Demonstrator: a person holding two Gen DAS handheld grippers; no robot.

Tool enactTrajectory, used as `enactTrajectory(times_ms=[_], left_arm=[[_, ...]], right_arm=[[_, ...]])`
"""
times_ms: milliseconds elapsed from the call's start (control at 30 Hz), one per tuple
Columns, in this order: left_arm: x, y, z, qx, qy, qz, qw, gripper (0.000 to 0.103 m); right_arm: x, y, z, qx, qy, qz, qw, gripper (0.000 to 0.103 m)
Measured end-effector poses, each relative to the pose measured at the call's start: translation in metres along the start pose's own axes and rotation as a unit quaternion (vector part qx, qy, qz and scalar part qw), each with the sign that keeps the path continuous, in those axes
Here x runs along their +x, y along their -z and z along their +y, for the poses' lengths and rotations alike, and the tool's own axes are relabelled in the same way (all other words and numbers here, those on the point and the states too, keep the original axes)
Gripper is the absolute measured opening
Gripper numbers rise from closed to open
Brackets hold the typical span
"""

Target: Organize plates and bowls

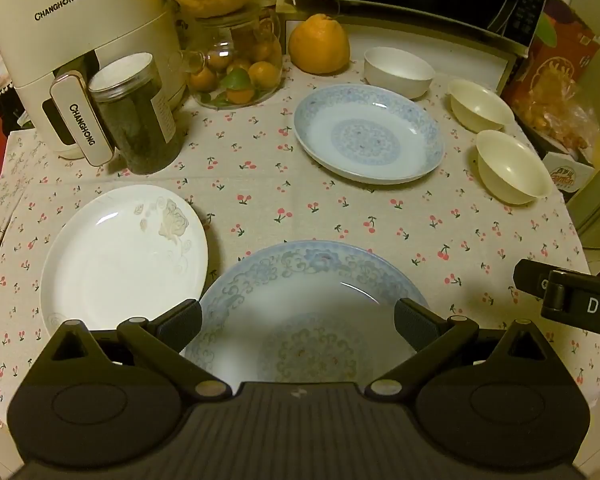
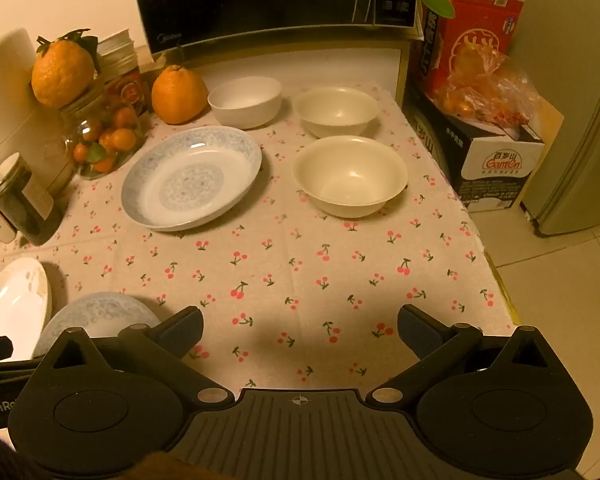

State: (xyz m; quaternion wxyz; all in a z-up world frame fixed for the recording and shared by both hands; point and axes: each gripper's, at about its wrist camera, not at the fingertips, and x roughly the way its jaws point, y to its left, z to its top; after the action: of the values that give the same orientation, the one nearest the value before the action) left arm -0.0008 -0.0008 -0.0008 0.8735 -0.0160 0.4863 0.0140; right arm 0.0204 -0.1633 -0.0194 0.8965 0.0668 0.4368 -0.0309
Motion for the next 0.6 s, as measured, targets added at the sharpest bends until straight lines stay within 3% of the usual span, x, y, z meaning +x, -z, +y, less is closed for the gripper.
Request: enactTrajectory(times_ms=[600], left_arm=[[0.0013, 0.0045, 0.0006, 0.000, 0.001, 0.003, 1.0000, 0.103]], right_arm=[[0.0007, 0.0003, 0.0002, 0.001, 0.000, 0.001, 1.000, 0.103]])
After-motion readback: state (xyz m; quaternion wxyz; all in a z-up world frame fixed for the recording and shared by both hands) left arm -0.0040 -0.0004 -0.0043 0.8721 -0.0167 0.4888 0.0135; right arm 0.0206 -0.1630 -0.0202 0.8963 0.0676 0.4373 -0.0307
